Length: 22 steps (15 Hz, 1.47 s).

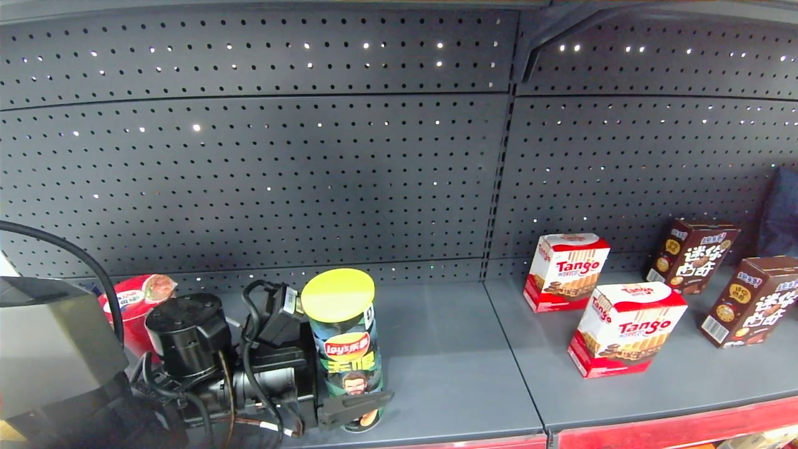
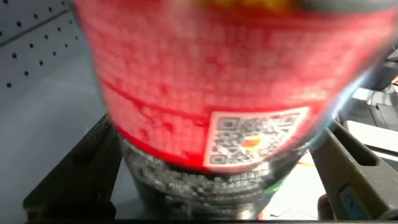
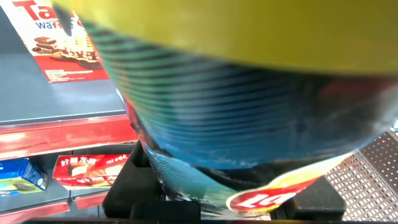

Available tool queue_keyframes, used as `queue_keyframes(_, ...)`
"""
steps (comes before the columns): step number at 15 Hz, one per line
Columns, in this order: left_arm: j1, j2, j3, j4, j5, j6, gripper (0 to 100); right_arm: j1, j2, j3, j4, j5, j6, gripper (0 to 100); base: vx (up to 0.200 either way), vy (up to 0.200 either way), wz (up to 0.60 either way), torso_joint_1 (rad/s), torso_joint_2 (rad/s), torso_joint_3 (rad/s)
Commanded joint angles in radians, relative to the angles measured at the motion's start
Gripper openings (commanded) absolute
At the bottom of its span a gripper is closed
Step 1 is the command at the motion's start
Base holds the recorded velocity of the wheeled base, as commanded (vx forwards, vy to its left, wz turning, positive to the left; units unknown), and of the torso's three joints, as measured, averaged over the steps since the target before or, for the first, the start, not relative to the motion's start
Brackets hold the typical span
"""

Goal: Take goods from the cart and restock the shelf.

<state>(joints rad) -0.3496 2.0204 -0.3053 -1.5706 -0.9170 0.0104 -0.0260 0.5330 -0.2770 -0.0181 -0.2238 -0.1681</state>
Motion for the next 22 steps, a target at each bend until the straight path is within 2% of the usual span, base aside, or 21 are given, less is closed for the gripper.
queue_keyframes(1, -0.003, -0.005, 0.014, 0.000, 0.000, 0.000, 100, 0.000, 0.001, 0.001, 0.000, 0.000, 0.001, 0, 0.000, 0.000, 0.00, 0.000, 0.00, 0.000)
queue_keyframes(4, 0.018, -0.060, 0.086, 0.000, -0.002, 0.003, 100, 0.000, 0.001, 0.001, 0.000, 0.000, 0.001, 0, 0.000, 0.000, 0.00, 0.000, 0.00, 0.000)
queue_keyframes(6, 0.064, -0.114, 0.150, 0.000, -0.005, 0.031, 100, 0.000, -0.001, 0.001, 0.000, 0.000, 0.001, 0, 0.000, 0.000, 0.00, 0.000, 0.00, 0.000)
queue_keyframes(7, 0.064, -0.114, 0.150, 0.000, -0.005, 0.031, 100, 0.000, -0.001, 0.001, 0.000, 0.000, 0.001, 0, 0.000, 0.000, 0.00, 0.000, 0.00, 0.000)
queue_keyframes(8, 0.098, -0.178, 0.209, 0.000, -0.011, 0.037, 100, -0.002, -0.002, 0.001, 0.000, -0.002, 0.001, 0, 0.000, 0.000, 0.00, 0.000, 0.00, 0.000)
queue_keyframes(12, 0.138, -0.259, 0.281, 0.000, -0.011, 0.037, 100, -0.002, -0.010, 0.006, 0.001, -0.002, 0.001, 0, 0.000, 0.000, 0.00, 0.000, 0.00, 0.000)
queue_keyframes(19, 0.213, -0.336, 0.302, 0.000, -0.008, 0.037, 100, -0.003, -0.021, 0.006, 0.001, -0.002, 0.001, 0, 0.000, 0.000, 0.00, 0.000, 0.00, 0.000)
queue_keyframes(22, 0.253, -0.462, 0.290, 0.000, 0.001, 0.025, 100, -0.003, -0.025, 0.007, 0.001, -0.002, 0.001, 0, 0.000, 0.000, 0.00, 0.000, 0.00, 0.000)
